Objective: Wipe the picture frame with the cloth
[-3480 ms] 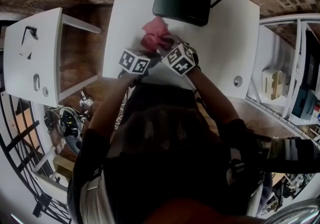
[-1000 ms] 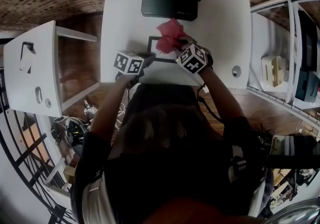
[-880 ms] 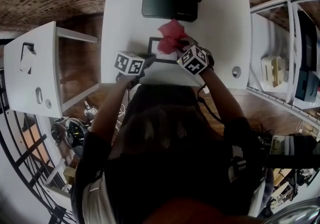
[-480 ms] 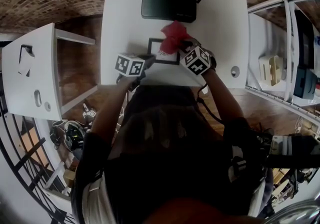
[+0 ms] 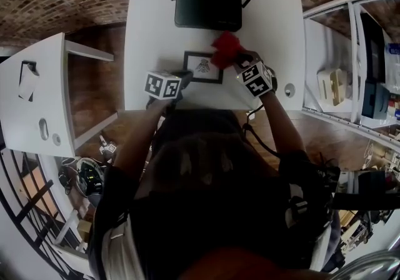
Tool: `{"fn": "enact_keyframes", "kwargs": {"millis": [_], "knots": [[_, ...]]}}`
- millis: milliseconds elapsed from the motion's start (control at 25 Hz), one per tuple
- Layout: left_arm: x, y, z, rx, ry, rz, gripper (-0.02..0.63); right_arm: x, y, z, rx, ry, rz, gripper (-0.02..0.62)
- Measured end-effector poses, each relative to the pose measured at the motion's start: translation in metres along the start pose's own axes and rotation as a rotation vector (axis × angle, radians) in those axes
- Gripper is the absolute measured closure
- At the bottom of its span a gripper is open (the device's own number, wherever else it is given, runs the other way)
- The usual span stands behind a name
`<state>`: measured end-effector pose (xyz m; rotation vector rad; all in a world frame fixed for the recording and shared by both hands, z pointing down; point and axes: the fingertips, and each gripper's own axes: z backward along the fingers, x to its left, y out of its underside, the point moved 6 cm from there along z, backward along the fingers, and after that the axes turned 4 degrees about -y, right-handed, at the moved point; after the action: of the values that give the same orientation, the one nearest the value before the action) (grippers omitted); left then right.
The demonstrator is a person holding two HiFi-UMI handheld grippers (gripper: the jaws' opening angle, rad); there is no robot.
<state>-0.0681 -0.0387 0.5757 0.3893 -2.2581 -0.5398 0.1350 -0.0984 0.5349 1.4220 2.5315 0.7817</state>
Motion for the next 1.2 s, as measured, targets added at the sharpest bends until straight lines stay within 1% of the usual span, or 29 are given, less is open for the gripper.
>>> {"fn": "enact_keyframes", "kwargs": {"millis": [80,280,520,720,920,1000,1080,1200], "knots": [[0.000,0.000,0.000,-0.006,-0.001,-0.014,0.604,-0.007,-0.002,0.010,-0.021,0.036,-0.040,0.514],[0.000,0.000,0.000,0.016,-0.006,-0.101,0.604,-0.012,-0.008,0.037,-0.056,0.127,-0.115,0.514],[0.004,-0.003,0.002,0.038,0.008,-0.113,0.604,-0.004,-0.003,0.064,-0.065,0.207,-0.163,0.512],[-0.002,0.001,-0.002,0.049,0.005,-0.154,0.604,-0.006,0.007,0.091,-0.077,0.253,-0.183,0.511],[-0.006,0.001,-0.003,0.047,-0.034,-0.168,0.604,-0.020,0.014,0.094,-0.119,0.248,-0.197,0.511],[-0.006,0.001,-0.003,0.045,-0.047,-0.153,0.604,-0.025,0.019,0.091,-0.131,0.230,-0.195,0.511],[-0.004,-0.001,-0.003,0.043,-0.061,-0.120,0.604,-0.032,0.024,0.088,-0.140,0.206,-0.183,0.509],[-0.004,-0.002,-0.004,0.044,-0.101,-0.092,0.604,-0.043,0.037,0.083,-0.152,0.164,-0.168,0.503]]}}
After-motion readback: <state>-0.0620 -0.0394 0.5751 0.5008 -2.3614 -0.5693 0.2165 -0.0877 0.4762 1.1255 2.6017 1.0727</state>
